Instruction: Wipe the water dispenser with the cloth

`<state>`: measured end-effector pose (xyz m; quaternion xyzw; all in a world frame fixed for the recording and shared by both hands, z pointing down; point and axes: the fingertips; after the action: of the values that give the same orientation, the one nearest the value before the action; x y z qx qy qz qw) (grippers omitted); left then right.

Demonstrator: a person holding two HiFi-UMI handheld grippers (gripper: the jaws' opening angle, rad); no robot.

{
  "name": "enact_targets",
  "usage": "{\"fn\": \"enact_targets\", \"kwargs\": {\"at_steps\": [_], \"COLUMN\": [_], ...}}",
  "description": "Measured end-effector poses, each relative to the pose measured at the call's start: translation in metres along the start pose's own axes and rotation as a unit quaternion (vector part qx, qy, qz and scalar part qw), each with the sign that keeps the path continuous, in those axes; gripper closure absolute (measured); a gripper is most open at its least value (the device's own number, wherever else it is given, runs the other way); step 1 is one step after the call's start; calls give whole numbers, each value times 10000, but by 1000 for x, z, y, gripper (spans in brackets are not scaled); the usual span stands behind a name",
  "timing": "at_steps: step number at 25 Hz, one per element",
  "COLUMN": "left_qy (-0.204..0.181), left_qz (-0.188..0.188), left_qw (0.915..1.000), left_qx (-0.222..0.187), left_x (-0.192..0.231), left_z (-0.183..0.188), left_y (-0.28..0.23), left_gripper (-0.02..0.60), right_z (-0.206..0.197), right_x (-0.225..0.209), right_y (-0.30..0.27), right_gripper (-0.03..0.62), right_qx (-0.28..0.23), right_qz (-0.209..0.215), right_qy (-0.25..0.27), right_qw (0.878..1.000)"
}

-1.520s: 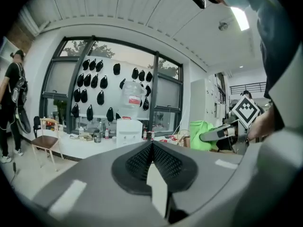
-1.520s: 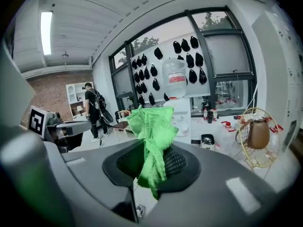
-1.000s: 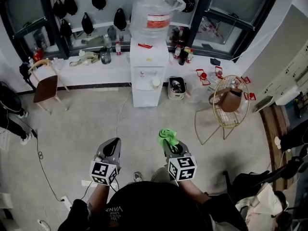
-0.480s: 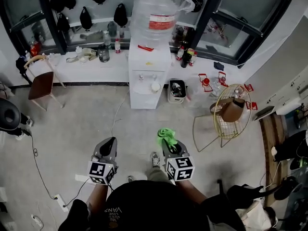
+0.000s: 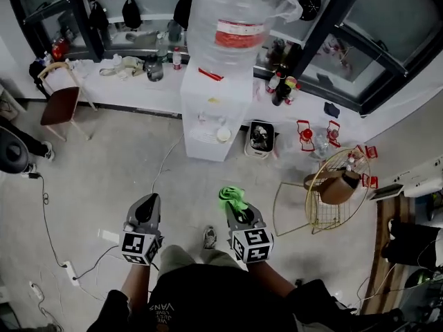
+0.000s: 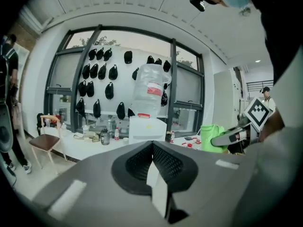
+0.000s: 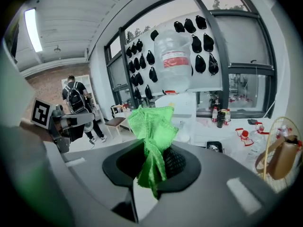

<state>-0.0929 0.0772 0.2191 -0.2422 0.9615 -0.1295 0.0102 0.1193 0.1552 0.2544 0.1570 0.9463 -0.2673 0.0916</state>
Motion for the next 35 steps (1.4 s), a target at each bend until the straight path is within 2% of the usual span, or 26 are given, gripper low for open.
{"fn": "enact_targets", "kwargs": {"at_steps": [5, 9, 17, 23, 27, 32, 35], "left_qy": [93, 117, 113, 153, 223, 172, 110], "left_qz": [238, 290, 99, -92, -229, -279, -303], "left_qw": [9996, 9992, 9991, 9979, 9974, 9960, 9963], "left_qx": [131, 251, 397, 625, 638, 829, 801], "left_x": [-10, 3, 57, 85, 100, 112, 119], "left_z": [-6, -16, -52, -98, -134, -186, -223], "left_y": [-19, -34, -97, -148, -182, -219, -247], "left_gripper": [580, 580, 580, 580, 580, 580, 580], "right_z": [-8, -12, -19, -30, -47, -92, -124], "right_x": [-22, -23, -34, -36, -43, -63, -79], "right_y": [-32, -59, -137, -205, -255, -315, -353], "right_gripper": [507, 507, 507, 507, 507, 507, 507], "right_qx": [285, 394, 421, 431, 450, 408, 359], "right_qz": [355, 471, 150, 35, 12, -110, -142], "right_qy": [26, -15, -98, -226, -149, -67, 47], "right_qw": [9990, 9981, 9990, 9988, 9989, 9991, 9992]}}
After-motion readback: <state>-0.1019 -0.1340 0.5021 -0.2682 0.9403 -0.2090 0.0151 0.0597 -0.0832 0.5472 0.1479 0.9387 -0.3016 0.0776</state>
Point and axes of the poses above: the fingertips, and each gripper's own axes: y backward along the fingers, x to its left, z out of its top, and after that the axes turned 11 degrees about z, right-handed
